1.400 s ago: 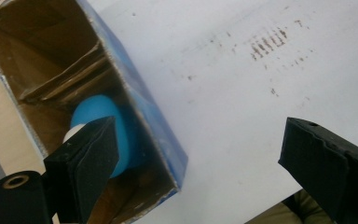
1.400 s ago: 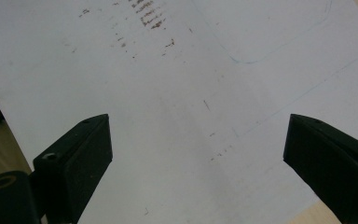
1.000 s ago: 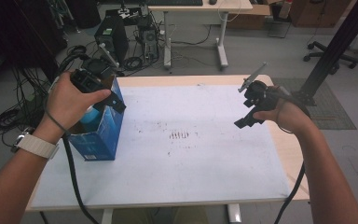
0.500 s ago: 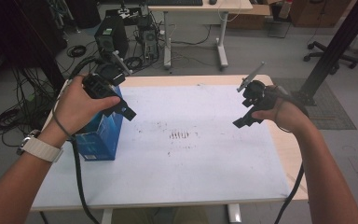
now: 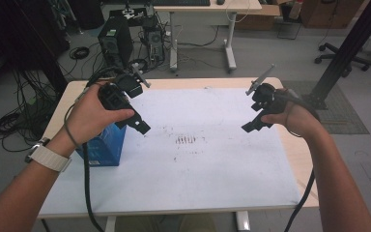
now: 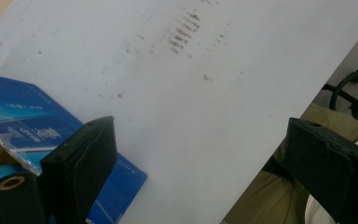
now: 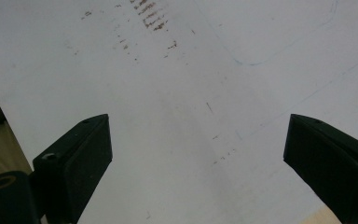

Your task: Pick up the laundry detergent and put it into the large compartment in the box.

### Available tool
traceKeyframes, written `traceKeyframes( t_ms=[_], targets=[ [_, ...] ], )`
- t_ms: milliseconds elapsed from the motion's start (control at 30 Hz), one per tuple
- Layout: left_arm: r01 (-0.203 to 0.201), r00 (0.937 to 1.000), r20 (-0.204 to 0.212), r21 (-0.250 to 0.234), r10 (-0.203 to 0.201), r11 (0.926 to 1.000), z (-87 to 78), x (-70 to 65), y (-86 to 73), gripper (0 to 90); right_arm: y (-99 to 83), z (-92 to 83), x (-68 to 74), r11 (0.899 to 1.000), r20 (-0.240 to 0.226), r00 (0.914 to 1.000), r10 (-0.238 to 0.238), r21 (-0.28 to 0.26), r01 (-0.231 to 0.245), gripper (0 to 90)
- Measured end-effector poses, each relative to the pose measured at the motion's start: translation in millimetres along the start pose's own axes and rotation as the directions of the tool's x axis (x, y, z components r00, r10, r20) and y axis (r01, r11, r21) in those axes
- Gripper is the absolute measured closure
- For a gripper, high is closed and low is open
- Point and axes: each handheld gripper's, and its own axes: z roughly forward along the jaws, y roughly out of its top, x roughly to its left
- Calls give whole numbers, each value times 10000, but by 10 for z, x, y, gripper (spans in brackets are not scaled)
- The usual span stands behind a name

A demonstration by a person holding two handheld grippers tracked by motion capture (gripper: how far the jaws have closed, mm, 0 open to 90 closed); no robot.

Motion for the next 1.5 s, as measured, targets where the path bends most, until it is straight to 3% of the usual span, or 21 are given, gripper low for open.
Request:
traceKeyframes(
  t_ms=[467, 800, 1500],
  targets=[
    [-671, 9977, 104, -242, 674, 9975, 64, -110, 20, 96, -8, 8, -17, 10000, 7, 10000, 71, 16, -71, 78],
    [-1059, 9941, 216, -164, 1062, 9942, 108, -173, 24, 94, 12, 34, -7, 10000, -39, 10000, -17, 48, 17, 78],
    [-1172, 9929, 180, -273, 1177, 9927, 142, -204, 24, 95, 7, 33, 9, 10000, -30, 10000, -43, 12, 43, 78]
  ],
)
